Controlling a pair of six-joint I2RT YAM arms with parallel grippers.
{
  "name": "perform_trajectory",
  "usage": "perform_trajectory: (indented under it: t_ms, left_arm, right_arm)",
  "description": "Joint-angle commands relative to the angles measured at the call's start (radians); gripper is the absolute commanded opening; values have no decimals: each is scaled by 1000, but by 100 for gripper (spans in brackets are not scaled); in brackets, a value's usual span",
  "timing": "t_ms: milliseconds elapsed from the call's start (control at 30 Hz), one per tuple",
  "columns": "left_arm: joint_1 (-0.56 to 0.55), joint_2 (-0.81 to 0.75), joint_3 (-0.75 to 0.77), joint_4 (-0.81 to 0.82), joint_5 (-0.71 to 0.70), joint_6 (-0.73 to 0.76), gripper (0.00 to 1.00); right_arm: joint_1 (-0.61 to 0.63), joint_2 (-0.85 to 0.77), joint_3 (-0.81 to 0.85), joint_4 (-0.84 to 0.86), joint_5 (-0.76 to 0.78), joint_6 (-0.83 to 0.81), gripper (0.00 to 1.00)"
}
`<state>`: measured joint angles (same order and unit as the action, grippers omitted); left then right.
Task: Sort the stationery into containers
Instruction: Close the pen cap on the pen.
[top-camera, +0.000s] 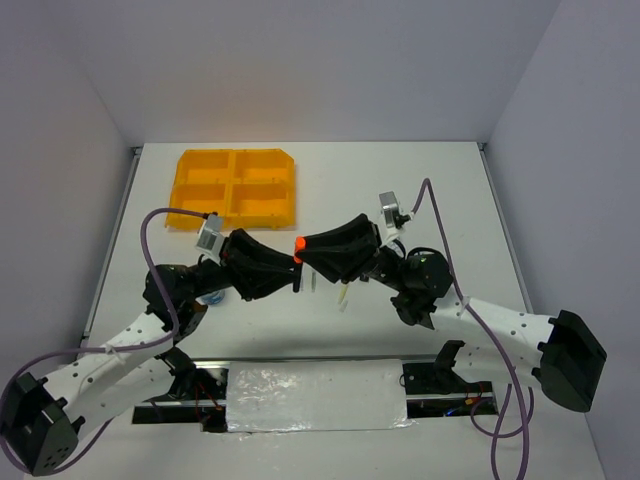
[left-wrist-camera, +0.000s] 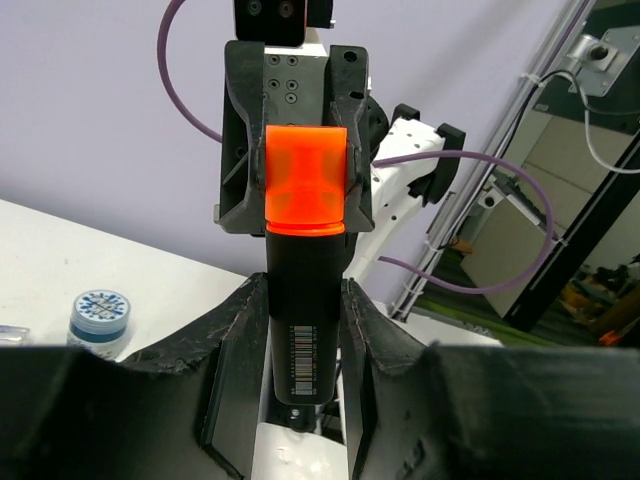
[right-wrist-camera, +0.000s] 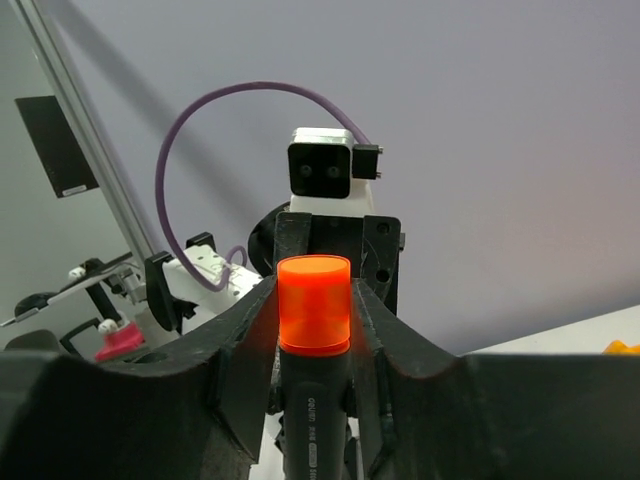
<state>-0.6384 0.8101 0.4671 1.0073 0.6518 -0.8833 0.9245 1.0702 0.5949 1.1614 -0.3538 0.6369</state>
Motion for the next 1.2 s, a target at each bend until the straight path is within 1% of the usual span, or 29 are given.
perform_trajectory:
  t_ms: [0,67,267,300,367,433,467,500,567,633,667,700,767,800,900,933,1033,1067,1167]
  left_arm:
    - [-1,-41,51,-7,-46,99,0]
    - [-1,-52,77,-62,-38,136,0]
    - [-4,-49,110,-156,-6,196,0]
    - [-6,-55,111,-171,-9,204,0]
    - [-7,-64,114,-231,-32,240,0]
    - [-12,-87,126,-288,-61,279,0]
    - [-18,-97,131,-318,-105,323,0]
    - [-21,-117,136,-384,-136,348,0]
    - [-29,-138,139,-426,-223,411,0]
    - [-32,-161,143,-469,-274,454,0]
    - [-33,-166,145,-476,-309,467,0]
    - [-35,-172,146,-484,-322,477,0]
    - [-40,-173,153,-486,-337,504,0]
    - [-40,-167,159,-487,-340,512,0]
    - [-52,-154,179,-507,-351,546,0]
    - [-55,-154,186,-518,-356,561,0]
    - [-69,-154,199,-541,-373,579,0]
    - [-73,-160,200,-550,-377,583,0]
    - [-78,-173,203,-567,-395,593,0]
  right_arm:
    - [31,8,-14,41,-16,-22,42]
    - [36,5,-18,38,-16,-28,45]
    - [37,-13,-4,-5,10,-46,56]
    - [37,-22,2,-26,18,-57,61]
    - [37,-39,6,-84,62,-68,64]
    - [40,-67,20,-144,105,-92,68]
    - [49,-78,26,-204,165,-103,69]
    - [56,-96,34,-242,197,-126,71]
    - [73,-107,66,-364,283,-157,72]
    - [102,-116,83,-422,334,-189,76]
    - [109,-116,104,-478,352,-198,78]
    - [131,-115,123,-514,413,-213,83]
    - [158,-98,190,-621,464,-235,83]
    - [174,-90,212,-655,530,-252,84]
    - [232,-50,308,-767,634,-284,83]
    - [258,-36,333,-791,700,-293,83]
    - [287,7,404,-851,804,-318,78]
    - [290,19,436,-890,818,-312,75]
    - [292,53,468,-925,837,-296,68]
